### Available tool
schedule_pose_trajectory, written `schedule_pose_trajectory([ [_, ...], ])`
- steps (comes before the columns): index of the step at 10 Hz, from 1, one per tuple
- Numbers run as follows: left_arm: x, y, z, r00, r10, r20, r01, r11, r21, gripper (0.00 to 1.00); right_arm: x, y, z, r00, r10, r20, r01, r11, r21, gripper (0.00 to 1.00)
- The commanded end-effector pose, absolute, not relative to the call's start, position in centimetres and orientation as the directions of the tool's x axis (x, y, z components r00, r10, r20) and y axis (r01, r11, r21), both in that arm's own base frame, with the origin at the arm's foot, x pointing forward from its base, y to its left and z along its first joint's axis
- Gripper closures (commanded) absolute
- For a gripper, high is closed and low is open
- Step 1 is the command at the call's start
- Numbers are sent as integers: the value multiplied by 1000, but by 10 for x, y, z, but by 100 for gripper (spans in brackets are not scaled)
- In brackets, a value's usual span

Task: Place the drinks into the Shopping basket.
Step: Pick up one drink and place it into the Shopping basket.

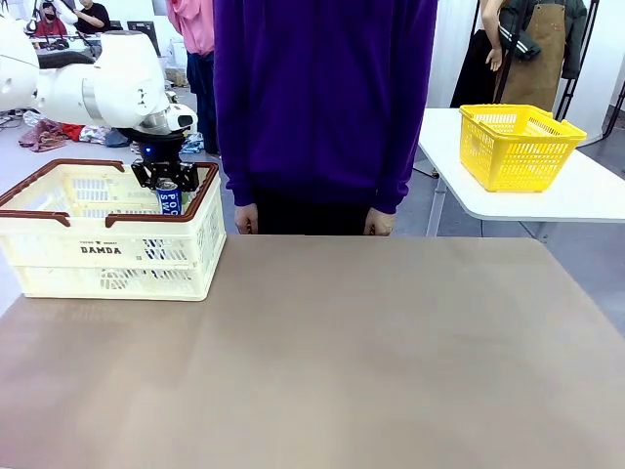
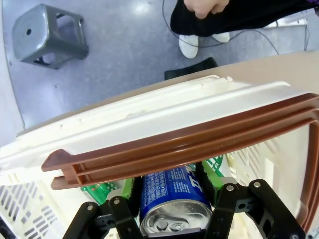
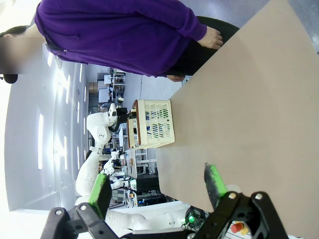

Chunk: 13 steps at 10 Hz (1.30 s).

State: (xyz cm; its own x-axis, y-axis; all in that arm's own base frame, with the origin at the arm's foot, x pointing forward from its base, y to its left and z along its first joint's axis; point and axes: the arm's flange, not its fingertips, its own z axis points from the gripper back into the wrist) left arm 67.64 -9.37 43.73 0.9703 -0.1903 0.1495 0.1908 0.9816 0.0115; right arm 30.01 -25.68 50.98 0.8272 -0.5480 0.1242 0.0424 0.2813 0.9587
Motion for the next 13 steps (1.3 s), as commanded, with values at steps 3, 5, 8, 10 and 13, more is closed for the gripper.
schedule_pose_trajectory([
  [3, 681, -89, 441, 969, -206, 138, 209, 978, -7, 0, 301, -257, 511, 827, -543, 147, 12, 278, 960, 0],
  [5, 681, -88, 443, 968, -206, 143, 210, 978, -14, 0, 301, -257, 511, 827, -543, 147, 12, 278, 960, 0],
  [8, 677, -80, 453, 967, -188, 170, 197, 980, -39, 0, 301, -257, 511, 827, -543, 147, 12, 278, 960, 0],
  [10, 663, -64, 498, 954, -150, 258, 169, 984, -53, 0, 301, -257, 511, 827, -543, 147, 12, 278, 960, 0],
  [13, 619, -1, 616, 928, -178, 328, 273, 924, -270, 0, 301, -257, 511, 827, -543, 147, 12, 278, 960, 0],
])
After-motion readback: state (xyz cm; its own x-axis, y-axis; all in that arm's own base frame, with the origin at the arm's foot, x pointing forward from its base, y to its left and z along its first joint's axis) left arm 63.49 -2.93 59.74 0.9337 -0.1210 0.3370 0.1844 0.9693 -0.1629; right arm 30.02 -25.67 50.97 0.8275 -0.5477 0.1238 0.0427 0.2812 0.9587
